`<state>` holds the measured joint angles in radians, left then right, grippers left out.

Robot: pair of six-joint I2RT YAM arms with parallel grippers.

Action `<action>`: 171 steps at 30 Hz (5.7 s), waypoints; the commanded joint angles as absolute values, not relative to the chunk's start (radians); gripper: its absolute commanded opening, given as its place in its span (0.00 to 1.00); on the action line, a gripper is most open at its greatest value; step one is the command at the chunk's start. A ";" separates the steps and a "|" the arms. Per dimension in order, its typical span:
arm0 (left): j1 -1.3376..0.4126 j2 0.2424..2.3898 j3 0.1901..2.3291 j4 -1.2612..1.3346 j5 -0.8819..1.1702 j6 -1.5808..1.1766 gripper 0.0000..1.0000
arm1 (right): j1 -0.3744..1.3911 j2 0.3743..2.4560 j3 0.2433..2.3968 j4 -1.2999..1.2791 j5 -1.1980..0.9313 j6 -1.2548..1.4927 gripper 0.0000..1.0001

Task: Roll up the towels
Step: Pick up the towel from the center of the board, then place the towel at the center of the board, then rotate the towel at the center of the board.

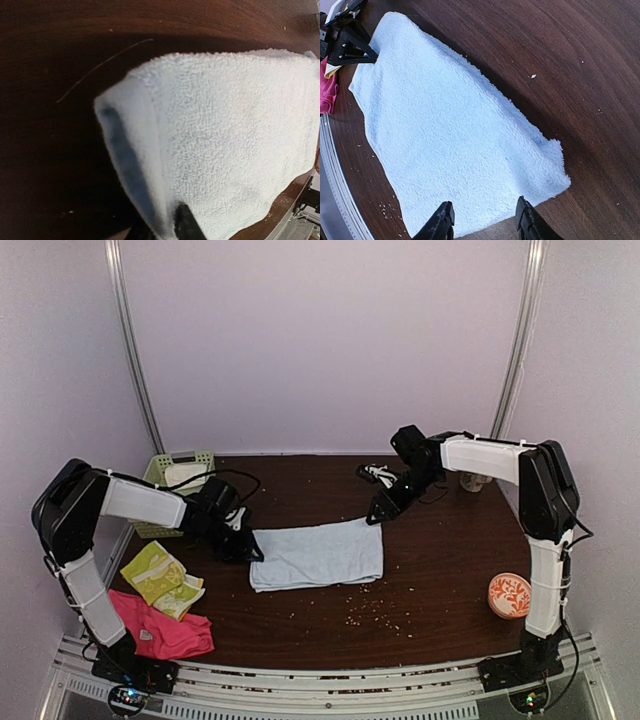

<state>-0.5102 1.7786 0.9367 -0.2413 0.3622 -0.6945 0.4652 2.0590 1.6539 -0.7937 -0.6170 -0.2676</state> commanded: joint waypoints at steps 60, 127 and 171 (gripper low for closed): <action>-0.560 1.798 1.344 -0.696 0.093 -0.506 0.39 | 0.169 1.724 1.512 -0.931 -0.613 -0.428 0.39; -0.920 1.889 1.188 -0.078 0.588 -0.015 0.03 | 0.424 2.196 1.999 -0.914 -0.831 -0.253 0.75; -0.907 1.706 1.055 -0.023 0.270 0.067 0.23 | 0.379 1.936 1.551 -0.820 -0.847 -0.370 0.42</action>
